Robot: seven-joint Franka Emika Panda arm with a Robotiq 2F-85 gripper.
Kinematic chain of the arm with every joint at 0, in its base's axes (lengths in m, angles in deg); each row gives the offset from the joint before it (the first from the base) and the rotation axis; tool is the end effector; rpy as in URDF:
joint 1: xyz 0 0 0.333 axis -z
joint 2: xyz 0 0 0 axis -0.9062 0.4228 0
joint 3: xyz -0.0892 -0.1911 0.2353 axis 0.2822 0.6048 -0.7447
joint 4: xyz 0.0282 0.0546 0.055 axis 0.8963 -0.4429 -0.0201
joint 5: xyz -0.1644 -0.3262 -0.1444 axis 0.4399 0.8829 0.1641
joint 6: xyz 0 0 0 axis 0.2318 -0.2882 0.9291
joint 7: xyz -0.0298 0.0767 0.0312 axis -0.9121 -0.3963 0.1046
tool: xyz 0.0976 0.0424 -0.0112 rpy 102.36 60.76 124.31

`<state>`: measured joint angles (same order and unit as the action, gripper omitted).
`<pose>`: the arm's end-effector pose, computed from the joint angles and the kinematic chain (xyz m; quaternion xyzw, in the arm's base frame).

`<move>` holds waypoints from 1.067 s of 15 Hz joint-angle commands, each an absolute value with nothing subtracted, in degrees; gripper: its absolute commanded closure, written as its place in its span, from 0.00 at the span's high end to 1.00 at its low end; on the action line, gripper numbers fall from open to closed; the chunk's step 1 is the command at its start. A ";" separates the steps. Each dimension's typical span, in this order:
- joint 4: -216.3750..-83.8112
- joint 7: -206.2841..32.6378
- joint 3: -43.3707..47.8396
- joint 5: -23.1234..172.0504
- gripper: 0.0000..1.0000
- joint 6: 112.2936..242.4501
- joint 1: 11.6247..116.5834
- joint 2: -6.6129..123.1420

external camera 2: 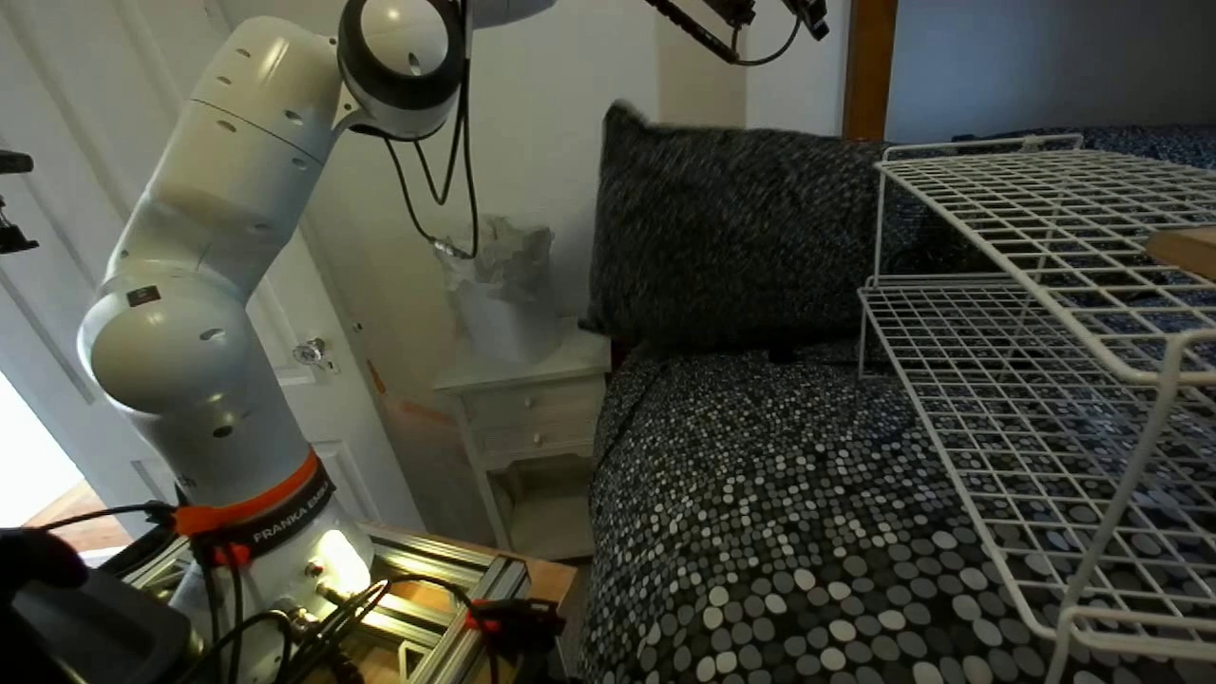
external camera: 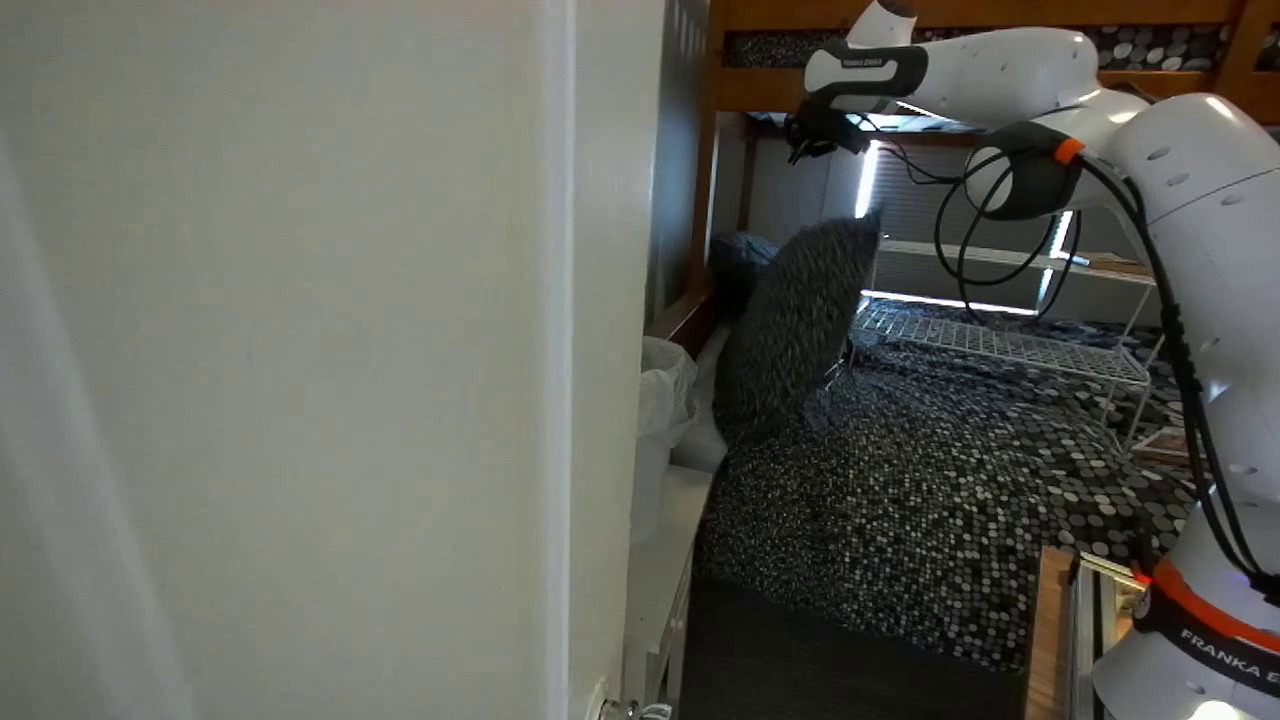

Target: Pick up the black pillow and lay it on the left side of the bed on the headboard

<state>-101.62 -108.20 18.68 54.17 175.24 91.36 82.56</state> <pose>0.6253 -0.4591 0.6454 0.7534 -0.5069 0.4184 0.0188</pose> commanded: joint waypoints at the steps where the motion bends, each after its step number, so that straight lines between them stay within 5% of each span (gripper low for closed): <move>1: -97.63 -112.89 22.01 56.45 0.02 184.80 91.01 85.81; 3: -97.21 -117.65 26.22 60.05 0.02 188.68 89.87 86.97; 4: -97.45 -119.26 28.31 62.33 0.33 187.60 89.30 87.05; 6: -98.19 -119.72 30.83 66.22 0.39 181.42 88.32 86.37; 14: -100.65 -105.64 25.46 64.64 1.00 156.03 87.32 81.11; 16: -101.02 -103.77 24.42 64.99 1.00 150.85 86.73 81.08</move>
<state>-99.14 -107.22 26.15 65.75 157.14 87.61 82.48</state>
